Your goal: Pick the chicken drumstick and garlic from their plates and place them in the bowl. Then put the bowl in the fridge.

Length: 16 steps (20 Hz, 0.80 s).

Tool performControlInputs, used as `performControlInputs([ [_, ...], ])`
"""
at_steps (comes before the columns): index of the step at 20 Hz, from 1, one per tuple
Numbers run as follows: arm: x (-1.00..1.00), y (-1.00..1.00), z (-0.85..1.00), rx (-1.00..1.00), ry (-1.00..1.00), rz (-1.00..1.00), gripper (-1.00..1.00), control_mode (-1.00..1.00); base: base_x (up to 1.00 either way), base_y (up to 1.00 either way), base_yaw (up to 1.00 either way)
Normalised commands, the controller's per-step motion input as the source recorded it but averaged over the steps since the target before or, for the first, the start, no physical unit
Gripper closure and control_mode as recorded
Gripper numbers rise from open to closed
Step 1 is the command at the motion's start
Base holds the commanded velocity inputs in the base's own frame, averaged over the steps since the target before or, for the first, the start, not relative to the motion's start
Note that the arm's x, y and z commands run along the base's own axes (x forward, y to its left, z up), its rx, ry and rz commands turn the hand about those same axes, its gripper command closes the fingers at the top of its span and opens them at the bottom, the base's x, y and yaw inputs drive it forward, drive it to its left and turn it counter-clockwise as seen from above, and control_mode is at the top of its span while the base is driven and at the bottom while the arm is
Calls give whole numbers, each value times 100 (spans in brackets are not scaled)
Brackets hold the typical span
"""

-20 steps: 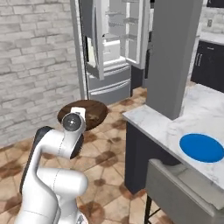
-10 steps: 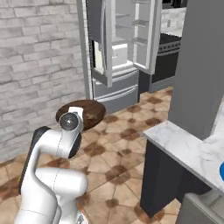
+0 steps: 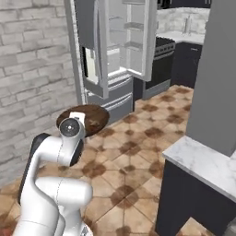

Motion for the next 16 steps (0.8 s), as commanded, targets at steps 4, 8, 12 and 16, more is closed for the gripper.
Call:
performControlInputs([
  [4,0,0,0,0,0,0,100,100,53,25,-51],
  [8,0,0,0,0,0,0,100,100,54,27,-49],
  [12,0,0,0,0,0,0,100,100,59,41,-33],
  [16,0,0,0,0,0,0,100,100,63,52,-17],
])
